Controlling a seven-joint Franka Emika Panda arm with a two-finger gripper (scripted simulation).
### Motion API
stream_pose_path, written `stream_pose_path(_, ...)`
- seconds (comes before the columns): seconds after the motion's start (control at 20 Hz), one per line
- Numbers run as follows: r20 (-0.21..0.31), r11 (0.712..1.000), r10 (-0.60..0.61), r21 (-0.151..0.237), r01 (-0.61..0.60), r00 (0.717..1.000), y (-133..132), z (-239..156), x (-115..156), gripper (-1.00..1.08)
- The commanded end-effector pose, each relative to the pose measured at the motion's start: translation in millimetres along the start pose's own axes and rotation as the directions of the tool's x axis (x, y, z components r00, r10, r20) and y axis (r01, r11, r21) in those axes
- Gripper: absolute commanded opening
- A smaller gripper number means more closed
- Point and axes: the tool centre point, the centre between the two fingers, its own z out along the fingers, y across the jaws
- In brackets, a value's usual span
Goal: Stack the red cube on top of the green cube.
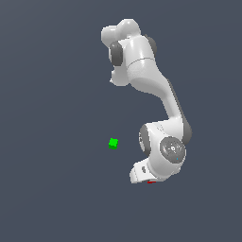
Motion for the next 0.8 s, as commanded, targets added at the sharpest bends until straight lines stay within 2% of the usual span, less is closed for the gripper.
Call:
stream_pose_path(0.0,-0.001,1.0,0.0,0.0,0.0,1.0,0,0,0,-1.0)
stream_pose_path(0.4,0.0,1.0,0.0,0.0,0.0,1.0,0,-6,0,-1.0)
stream_pose_path(0.75,0.0,1.0,0.0,0.0,0.0,1.0,0,-41,-1,-1.0)
